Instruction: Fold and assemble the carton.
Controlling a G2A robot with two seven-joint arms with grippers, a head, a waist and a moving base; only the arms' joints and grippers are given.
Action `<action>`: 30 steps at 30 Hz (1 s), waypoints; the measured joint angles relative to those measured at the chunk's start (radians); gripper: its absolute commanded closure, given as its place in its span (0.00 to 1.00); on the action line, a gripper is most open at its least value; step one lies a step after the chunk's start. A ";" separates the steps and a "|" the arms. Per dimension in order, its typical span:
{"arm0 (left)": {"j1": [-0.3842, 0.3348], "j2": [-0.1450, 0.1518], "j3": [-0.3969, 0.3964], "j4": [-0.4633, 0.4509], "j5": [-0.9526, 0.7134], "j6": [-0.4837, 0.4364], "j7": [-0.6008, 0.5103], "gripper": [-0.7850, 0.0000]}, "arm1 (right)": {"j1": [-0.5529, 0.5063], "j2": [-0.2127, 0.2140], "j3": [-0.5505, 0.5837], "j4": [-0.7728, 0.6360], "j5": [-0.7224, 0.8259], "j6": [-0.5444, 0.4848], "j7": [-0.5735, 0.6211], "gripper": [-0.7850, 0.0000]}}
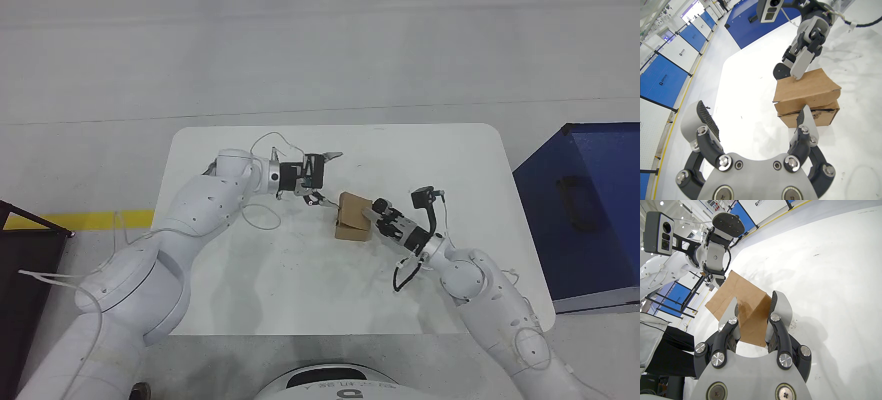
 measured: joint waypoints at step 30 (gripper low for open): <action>-0.017 -0.041 0.026 0.082 0.010 -0.002 0.000 0.00 | -0.002 -0.006 -0.018 -0.008 -0.067 0.035 0.011 0.53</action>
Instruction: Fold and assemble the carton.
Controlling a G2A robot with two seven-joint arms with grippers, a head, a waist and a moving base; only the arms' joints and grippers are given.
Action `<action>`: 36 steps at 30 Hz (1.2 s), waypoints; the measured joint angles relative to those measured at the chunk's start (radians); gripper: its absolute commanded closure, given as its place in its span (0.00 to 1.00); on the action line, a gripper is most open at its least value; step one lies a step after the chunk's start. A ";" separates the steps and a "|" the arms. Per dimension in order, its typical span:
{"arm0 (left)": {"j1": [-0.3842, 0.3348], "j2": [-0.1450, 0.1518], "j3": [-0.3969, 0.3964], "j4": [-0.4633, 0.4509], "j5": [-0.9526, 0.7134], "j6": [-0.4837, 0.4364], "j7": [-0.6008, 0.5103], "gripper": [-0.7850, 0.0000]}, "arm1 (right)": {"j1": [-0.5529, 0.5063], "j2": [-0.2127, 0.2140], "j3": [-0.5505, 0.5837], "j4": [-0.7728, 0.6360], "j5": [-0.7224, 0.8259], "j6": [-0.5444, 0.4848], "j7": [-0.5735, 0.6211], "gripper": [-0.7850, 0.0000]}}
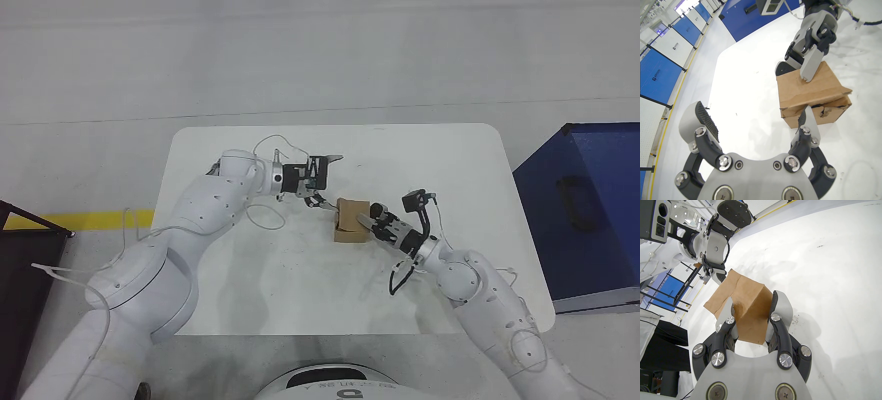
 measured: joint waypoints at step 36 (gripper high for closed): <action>-0.009 -0.003 0.006 -0.044 0.058 0.125 -0.053 0.00 | -0.016 -0.001 0.015 -0.009 -0.043 0.010 -0.011 0.53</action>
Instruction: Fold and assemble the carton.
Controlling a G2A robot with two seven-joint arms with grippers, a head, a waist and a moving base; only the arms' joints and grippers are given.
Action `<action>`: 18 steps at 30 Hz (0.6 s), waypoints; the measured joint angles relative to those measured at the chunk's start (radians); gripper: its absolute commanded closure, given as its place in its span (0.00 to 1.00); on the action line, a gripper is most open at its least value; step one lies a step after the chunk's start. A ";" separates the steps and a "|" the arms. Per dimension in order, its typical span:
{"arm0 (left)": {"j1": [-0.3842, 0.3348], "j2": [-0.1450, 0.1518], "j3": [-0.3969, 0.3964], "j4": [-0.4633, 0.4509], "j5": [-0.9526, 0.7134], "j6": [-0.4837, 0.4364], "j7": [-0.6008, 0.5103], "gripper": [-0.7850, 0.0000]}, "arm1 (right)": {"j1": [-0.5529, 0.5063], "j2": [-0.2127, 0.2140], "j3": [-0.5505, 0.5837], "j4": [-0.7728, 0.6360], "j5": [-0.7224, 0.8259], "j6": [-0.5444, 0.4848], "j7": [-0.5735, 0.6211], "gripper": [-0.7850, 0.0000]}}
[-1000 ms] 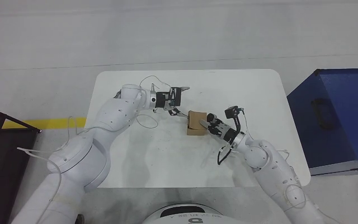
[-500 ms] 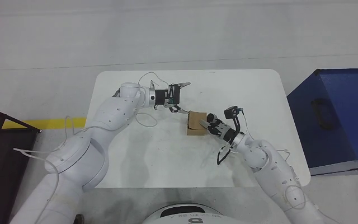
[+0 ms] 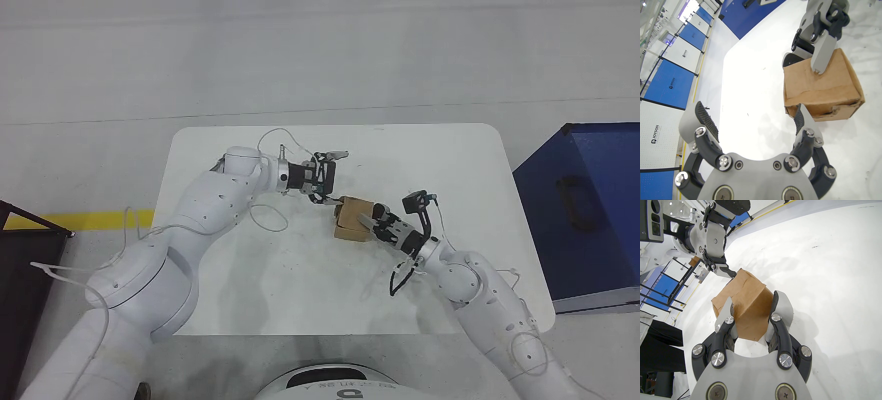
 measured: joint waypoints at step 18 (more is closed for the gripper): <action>-0.005 0.008 0.004 -0.063 0.040 0.014 0.035 0.00 | 0.003 -0.001 0.002 -0.001 -0.004 -0.012 0.001 0.54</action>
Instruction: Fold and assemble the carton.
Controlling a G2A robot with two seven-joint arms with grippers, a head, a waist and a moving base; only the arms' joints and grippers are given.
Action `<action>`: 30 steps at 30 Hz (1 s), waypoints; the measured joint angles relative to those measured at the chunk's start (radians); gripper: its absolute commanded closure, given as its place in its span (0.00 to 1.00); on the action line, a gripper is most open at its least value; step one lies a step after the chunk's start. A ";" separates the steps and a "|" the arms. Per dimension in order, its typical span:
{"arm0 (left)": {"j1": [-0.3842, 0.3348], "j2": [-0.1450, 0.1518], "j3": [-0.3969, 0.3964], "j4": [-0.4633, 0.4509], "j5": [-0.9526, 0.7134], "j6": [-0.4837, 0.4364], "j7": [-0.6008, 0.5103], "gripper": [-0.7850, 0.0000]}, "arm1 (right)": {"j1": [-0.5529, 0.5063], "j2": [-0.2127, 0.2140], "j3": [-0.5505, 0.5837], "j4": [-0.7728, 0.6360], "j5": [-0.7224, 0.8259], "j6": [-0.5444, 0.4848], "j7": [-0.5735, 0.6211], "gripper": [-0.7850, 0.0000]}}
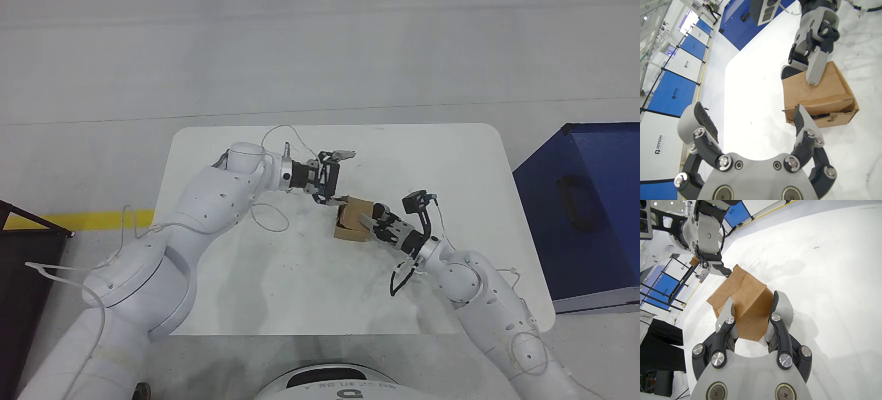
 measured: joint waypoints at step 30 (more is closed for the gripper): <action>-0.030 0.020 0.004 0.028 0.072 -0.055 -0.015 0.00 | -0.019 0.000 0.017 -0.013 -0.004 0.000 -0.011 0.55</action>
